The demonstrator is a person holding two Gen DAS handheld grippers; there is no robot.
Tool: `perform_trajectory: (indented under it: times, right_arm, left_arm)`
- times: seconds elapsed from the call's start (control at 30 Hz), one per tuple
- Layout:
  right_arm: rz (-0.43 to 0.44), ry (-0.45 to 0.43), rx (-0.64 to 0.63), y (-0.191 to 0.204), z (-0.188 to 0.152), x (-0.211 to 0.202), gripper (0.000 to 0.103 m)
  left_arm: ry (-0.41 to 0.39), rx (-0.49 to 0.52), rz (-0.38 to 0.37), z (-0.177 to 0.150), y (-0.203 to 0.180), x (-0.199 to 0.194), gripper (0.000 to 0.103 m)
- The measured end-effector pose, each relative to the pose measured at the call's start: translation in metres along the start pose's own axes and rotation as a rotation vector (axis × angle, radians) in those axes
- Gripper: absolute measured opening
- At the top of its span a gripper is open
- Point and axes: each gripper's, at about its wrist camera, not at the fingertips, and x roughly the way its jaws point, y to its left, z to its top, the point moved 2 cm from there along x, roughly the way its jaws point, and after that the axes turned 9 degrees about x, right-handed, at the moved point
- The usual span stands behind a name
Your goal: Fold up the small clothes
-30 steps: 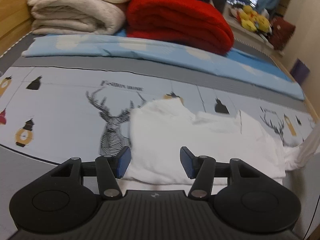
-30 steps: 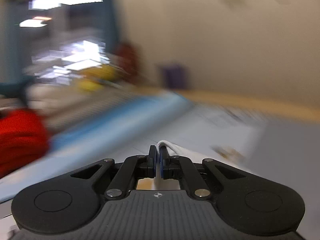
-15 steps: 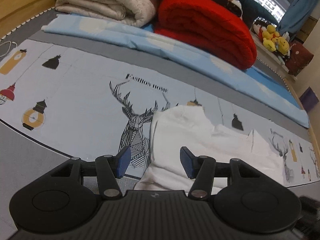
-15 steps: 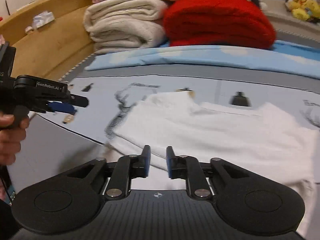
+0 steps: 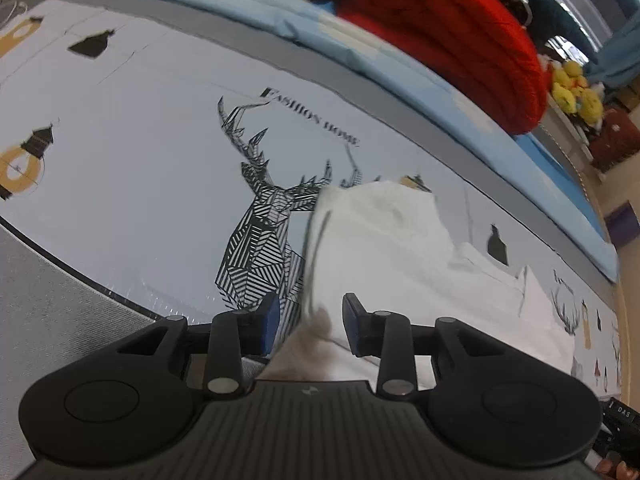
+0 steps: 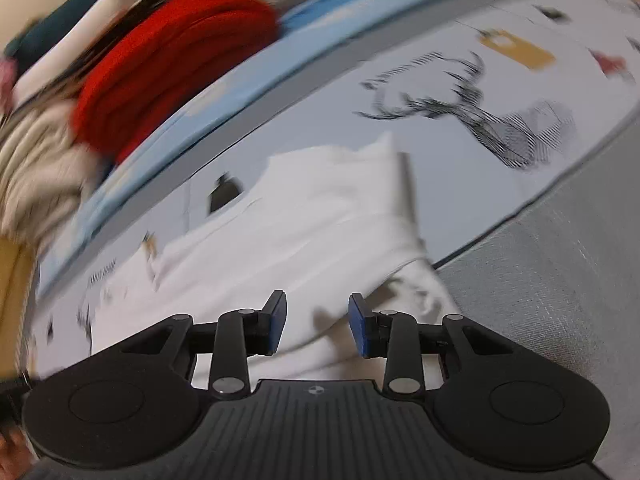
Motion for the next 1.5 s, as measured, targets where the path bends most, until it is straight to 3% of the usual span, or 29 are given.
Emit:
perform_trajectory:
  times: [0.17,0.23,0.3,0.33,0.43,0.5,0.57,0.7,0.73,0.8,0.93,1.03,1.07,1.23,1.27,1.3,1.33,1.43,1.5]
  right_arm:
    - [0.017,0.031,0.216,-0.029,0.019,0.013,0.037]
    - [0.019,0.033,0.227,-0.026,0.018,0.017,0.037]
    - [0.003,0.022,0.238,-0.027,0.018,0.016,0.018]
    - [-0.004,0.007,0.25,-0.029,0.019,0.013,0.0]
    - [0.04,-0.057,0.297,-0.028,0.025,-0.008,0.0]
    - [0.048,-0.115,0.27,-0.023,0.027,-0.025,0.0]
    - [0.011,-0.113,0.255,-0.025,0.025,-0.026,0.0]
    - [-0.157,0.07,0.282,-0.048,0.009,0.003,0.0]
    - [-0.207,0.08,0.293,-0.053,0.007,0.005,0.001]
    - [-0.234,0.015,0.278,-0.053,0.011,-0.003,0.005]
    - [-0.122,-0.193,0.113,-0.025,0.033,-0.03,0.007]
    - [-0.035,-0.198,-0.033,-0.003,0.048,-0.017,0.044]
    - [-0.019,-0.176,-0.061,0.002,0.051,-0.006,0.045]
    - [-0.004,-0.03,-0.169,0.009,0.056,0.048,0.044]
    - [0.008,0.001,-0.214,0.011,0.056,0.057,0.029]
    - [-0.007,-0.007,-0.237,0.012,0.057,0.059,0.014]
    - [-0.025,-0.03,-0.216,0.007,0.063,0.06,0.006]
    - [-0.005,-0.102,0.022,-0.02,0.083,0.053,0.006]
    - [-0.116,-0.151,0.024,-0.029,0.086,0.053,0.011]
  left_arm:
    - [0.027,-0.01,0.001,0.004,-0.001,0.021,0.036]
    - [0.034,0.017,0.0,0.004,-0.005,0.027,0.009]
    - [0.018,0.041,0.015,0.005,-0.01,0.022,0.002]
    - [-0.004,0.046,-0.002,0.007,-0.014,0.013,0.002]
    - [-0.087,0.082,-0.069,0.016,-0.029,-0.022,0.002]
    - [-0.098,0.109,-0.074,0.015,-0.032,-0.036,0.002]
    - [-0.055,0.13,-0.038,0.01,-0.029,-0.032,0.002]
    - [0.117,0.159,0.104,-0.005,-0.013,0.007,0.003]
    - [0.14,0.167,0.117,-0.006,-0.012,0.01,0.003]
    - [0.094,0.142,0.105,-0.003,-0.011,0.0,0.003]
    - [0.001,0.158,0.024,0.005,-0.02,-0.019,0.007]
    - [0.02,0.155,0.012,0.006,-0.025,-0.013,0.007]
    - [0.021,0.156,0.013,0.007,-0.026,-0.013,0.007]
    - [0.013,0.153,0.004,0.012,-0.025,-0.011,0.007]
    - [0.012,0.155,0.001,0.012,-0.024,-0.012,0.007]
    - [0.011,0.159,-0.001,0.013,-0.024,-0.013,0.007]
    - [0.013,0.162,-0.003,0.013,-0.025,-0.014,0.007]
    - [0.015,0.177,-0.023,0.014,-0.029,-0.012,0.007]
    - [0.018,0.191,-0.037,0.014,-0.033,-0.012,0.007]
